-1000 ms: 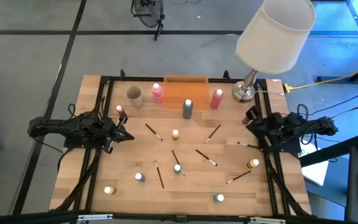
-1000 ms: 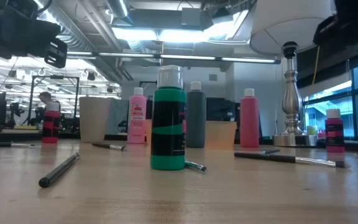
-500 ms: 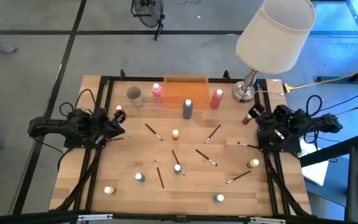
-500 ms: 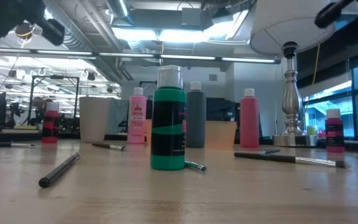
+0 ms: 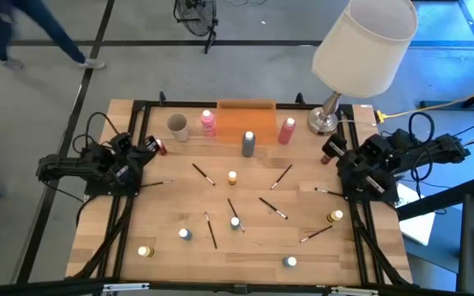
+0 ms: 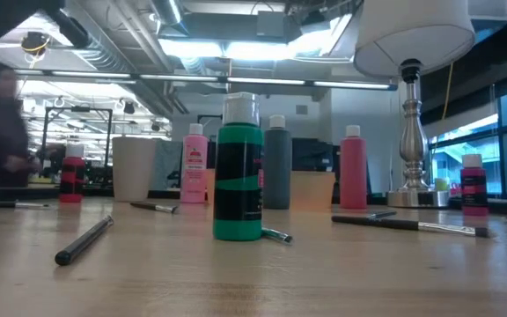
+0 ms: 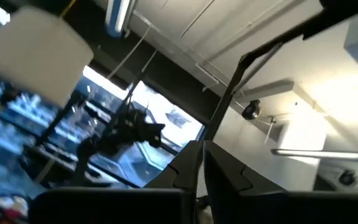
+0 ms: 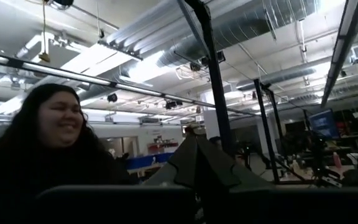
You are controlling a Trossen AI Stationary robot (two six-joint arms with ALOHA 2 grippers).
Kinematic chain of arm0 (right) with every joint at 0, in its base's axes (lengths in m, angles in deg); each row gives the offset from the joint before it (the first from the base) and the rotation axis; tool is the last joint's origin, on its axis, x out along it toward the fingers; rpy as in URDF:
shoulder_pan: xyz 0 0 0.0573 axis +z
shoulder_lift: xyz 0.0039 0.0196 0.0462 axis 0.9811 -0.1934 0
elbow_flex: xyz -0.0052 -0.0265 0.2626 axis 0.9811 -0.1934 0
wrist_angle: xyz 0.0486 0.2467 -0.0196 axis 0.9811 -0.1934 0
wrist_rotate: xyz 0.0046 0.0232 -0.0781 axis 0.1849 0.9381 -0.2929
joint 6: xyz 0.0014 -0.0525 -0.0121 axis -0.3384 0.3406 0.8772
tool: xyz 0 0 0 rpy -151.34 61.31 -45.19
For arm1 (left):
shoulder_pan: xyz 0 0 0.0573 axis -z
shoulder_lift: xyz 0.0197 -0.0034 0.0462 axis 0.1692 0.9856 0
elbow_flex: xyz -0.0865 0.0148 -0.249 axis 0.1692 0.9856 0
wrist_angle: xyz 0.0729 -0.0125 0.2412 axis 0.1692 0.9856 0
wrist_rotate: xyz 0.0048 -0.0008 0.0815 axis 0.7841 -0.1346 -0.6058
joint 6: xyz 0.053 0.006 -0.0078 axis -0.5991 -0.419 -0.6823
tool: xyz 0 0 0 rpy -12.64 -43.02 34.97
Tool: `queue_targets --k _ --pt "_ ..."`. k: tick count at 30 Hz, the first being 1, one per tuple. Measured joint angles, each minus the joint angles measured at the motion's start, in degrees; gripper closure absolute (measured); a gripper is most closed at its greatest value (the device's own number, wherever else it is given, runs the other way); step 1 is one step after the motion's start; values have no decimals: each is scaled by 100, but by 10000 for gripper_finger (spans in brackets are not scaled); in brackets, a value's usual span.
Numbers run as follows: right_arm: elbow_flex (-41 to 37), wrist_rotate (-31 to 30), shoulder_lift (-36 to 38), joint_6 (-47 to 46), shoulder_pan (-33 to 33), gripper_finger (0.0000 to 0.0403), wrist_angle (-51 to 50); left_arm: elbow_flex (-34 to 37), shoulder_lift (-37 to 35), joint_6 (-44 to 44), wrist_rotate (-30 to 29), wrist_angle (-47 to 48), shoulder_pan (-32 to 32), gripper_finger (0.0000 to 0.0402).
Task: Pick & Place Paint Supplies
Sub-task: Put the pink paint bottle into the orange bin
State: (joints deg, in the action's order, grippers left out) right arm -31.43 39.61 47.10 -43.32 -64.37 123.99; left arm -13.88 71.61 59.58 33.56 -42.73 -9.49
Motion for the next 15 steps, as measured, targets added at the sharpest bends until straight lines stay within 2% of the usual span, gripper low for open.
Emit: queue_targets --k 3,10,12,15 --pt "423 43 -354 52 0 393 -365 -373 225 235 42 440 0 352" --pt "1237 -95 -1014 95 -5 392 -1476 -1583 1304 -648 -607 752 0 257" --pt "1425 -109 -1184 95 -37 386 -1665 -2057 1651 -851 -788 1220 -4 228" --pt "1708 -107 -1397 111 -55 368 -1812 -2867 2208 -1277 -1065 2409 -67 196"
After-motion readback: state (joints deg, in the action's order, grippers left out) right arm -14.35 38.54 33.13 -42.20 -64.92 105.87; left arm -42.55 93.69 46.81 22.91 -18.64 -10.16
